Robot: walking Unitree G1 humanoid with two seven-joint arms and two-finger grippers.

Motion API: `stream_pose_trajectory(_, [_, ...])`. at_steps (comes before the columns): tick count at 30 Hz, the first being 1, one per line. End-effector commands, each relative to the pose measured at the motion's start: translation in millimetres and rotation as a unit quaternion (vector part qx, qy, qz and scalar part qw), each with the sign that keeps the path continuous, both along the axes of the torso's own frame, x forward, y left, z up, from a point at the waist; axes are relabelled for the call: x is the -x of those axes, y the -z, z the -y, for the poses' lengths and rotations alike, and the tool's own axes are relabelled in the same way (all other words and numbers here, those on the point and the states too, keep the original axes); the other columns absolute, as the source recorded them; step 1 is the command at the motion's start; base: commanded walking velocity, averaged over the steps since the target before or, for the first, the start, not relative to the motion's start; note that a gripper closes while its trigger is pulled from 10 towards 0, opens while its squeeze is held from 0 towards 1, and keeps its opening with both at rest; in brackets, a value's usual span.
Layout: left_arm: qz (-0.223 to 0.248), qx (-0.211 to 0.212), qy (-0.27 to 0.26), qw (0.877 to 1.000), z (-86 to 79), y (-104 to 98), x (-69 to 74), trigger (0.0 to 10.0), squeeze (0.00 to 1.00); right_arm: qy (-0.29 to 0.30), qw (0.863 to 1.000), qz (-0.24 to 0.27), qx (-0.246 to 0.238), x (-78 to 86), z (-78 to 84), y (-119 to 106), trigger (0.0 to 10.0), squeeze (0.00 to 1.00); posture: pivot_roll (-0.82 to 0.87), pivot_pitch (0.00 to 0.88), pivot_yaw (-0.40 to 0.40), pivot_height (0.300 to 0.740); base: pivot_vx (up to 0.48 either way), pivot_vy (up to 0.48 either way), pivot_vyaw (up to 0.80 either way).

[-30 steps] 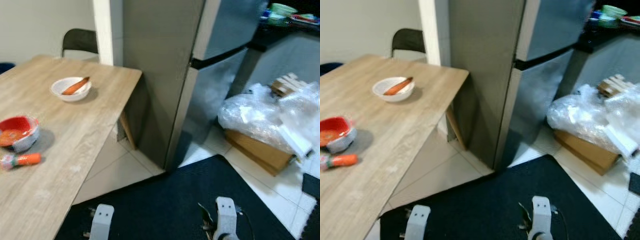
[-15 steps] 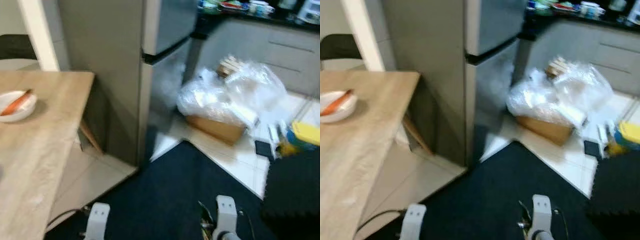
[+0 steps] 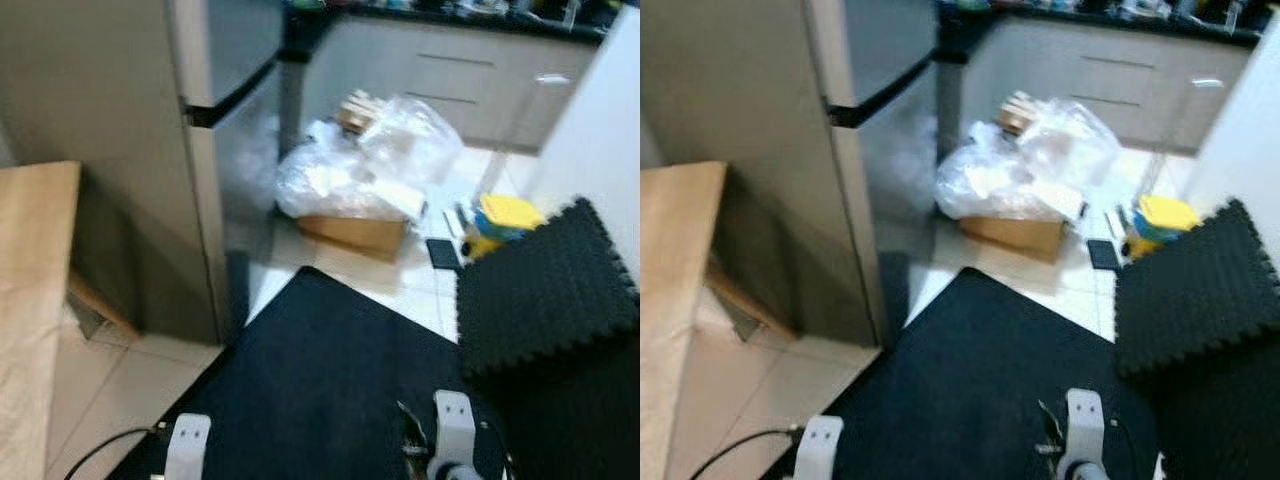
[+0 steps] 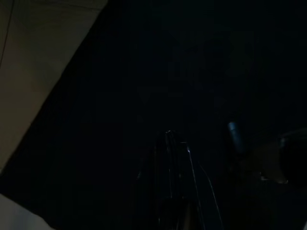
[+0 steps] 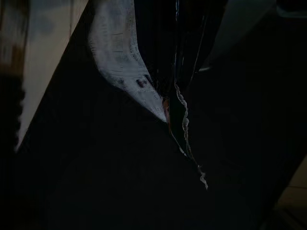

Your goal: Restocking fridge

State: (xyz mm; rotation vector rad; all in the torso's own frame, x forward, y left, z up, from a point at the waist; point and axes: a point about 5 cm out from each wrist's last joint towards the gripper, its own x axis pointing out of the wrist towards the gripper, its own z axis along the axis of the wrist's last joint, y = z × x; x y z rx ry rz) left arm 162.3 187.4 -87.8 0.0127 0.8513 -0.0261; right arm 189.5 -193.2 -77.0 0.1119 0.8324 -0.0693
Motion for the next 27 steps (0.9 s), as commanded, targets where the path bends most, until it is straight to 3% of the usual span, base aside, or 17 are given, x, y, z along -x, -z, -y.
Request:
stream_pose_trajectory(1, [0.005,-0.001,-0.015,1.0,-2.5,-1,-0.6,10.0,0.0,0.002,1.0,0.013,0.002,-3.7,2.6,-3,10.0,0.0,-0.07,0.004,-0.03,0.74,0.0,0.0,0.0])
stream_pose_trajectory(7, [0.026,-0.01,-0.003,1.0,5.1,-5,-11.1,10.0,0.0,0.0,1.0,0.014,0.001,-3.9,2.1,-3,10.0,0.0,-0.07,0.004,-0.031,0.74,0.0,-0.32,0.0])
stream_pose_trajectory(17, [0.036,-0.002,-0.006,0.999,9.5,-6,-12.8,10.0,0.0,-0.004,1.0,0.015,0.001,-4.2,1.2,-3,10.0,0.0,-0.07,0.005,-0.035,0.74,0.0,-0.48,0.0])
stream_pose_trajectory(27, [0.048,0.005,-0.019,0.999,8.5,-7,-13.5,10.0,0.0,-0.01,1.0,0.015,0.003,-4.3,1.1,-3,10.0,0.0,-0.08,0.009,-0.037,0.74,0.0,0.0,0.0])
